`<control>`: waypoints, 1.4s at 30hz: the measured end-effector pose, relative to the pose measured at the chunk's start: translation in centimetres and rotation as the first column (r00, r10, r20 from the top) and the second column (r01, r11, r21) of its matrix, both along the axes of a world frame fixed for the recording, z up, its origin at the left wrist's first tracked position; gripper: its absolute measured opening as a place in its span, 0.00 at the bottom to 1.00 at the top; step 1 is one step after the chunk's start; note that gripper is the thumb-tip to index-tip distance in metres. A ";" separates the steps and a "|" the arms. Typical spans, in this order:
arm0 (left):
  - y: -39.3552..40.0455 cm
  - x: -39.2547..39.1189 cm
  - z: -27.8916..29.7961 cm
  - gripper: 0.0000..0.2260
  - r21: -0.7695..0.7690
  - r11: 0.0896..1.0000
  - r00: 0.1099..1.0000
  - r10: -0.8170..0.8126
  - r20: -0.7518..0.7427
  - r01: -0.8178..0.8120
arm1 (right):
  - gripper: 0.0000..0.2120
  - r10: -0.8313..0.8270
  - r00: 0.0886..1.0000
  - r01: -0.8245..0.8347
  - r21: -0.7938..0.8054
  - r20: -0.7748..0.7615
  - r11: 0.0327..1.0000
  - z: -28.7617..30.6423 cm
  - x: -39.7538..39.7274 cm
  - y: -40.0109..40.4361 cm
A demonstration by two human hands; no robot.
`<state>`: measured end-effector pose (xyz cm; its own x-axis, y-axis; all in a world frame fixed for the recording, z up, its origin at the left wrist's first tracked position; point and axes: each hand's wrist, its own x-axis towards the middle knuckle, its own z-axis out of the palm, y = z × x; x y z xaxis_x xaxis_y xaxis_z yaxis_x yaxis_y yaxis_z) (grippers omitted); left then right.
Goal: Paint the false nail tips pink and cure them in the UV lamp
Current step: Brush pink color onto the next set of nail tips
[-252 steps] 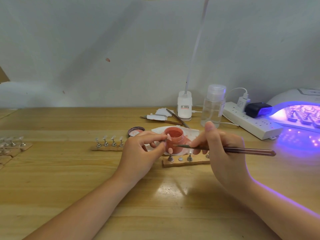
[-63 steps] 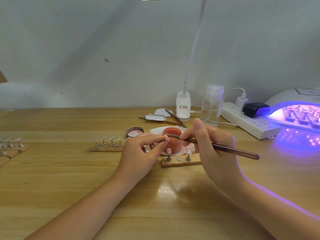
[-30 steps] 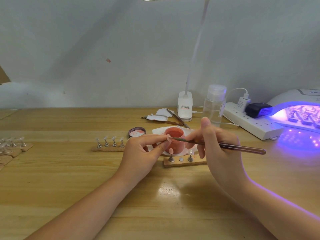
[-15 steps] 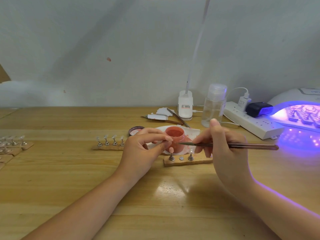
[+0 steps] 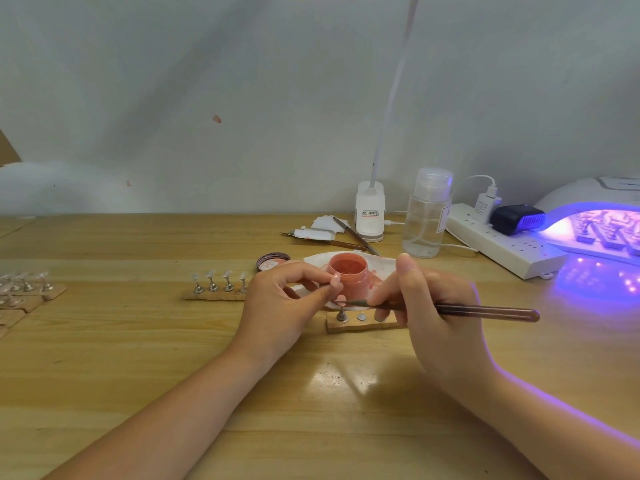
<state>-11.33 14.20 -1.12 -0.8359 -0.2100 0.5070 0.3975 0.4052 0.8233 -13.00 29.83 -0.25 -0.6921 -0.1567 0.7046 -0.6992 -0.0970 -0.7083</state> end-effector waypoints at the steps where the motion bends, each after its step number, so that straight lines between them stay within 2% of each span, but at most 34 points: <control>1: 0.0 0.0 0.0 0.07 0.002 1.000 1.000 0.006 0.005 -0.006 | 0.20 -0.002 1.000 0.002 -0.013 -0.005 1.000 0.0 -0.1 0.0; 7: 0.0 0.1 0.1 0.05 0.008 1.000 1.000 0.007 0.016 -0.007 | 0.18 -0.068 0.997 0.070 0.057 -0.036 0.996 0.0 -0.7 0.2; 12: 0.0 0.1 0.1 0.05 0.015 1.000 1.000 -0.005 0.020 0.005 | 0.19 -0.023 1.000 0.023 -0.032 -0.011 0.999 -0.2 -0.5 0.2; 17: 0.0 0.1 0.0 0.06 0.012 1.000 1.000 0.007 0.018 -0.007 | 0.16 -0.076 0.996 0.079 0.081 -0.042 0.994 0.0 -0.7 0.0; 22: 0.0 0.0 0.0 0.08 0.029 0.999 1.000 0.013 0.027 -0.013 | 0.22 -0.022 1.000 0.022 -0.036 0.021 0.999 -0.2 -0.5 0.2; 27: 0.0 0.0 0.0 0.08 0.033 0.999 1.000 0.005 0.026 -0.006 | 0.18 -0.113 0.991 0.119 0.088 -0.070 0.989 0.1 -0.7 -0.1; 32: 0.1 0.0 0.0 0.10 0.065 0.998 0.999 0.000 0.033 -0.002 | 0.22 -0.033 0.999 0.032 -0.035 -0.017 0.999 -0.2 -0.5 0.1; 37: 0.1 0.2 0.1 0.06 0.052 0.999 0.999 -0.006 0.039 0.004 | 0.18 -0.093 0.992 0.100 0.078 -0.082 0.992 0.1 -0.7 -0.1; 42: 0.1 0.1 0.1 0.08 0.060 0.998 0.999 -0.005 0.043 0.003 | 0.22 -0.028 1.000 0.028 -0.034 -0.009 0.999 -0.3 -0.4 0.2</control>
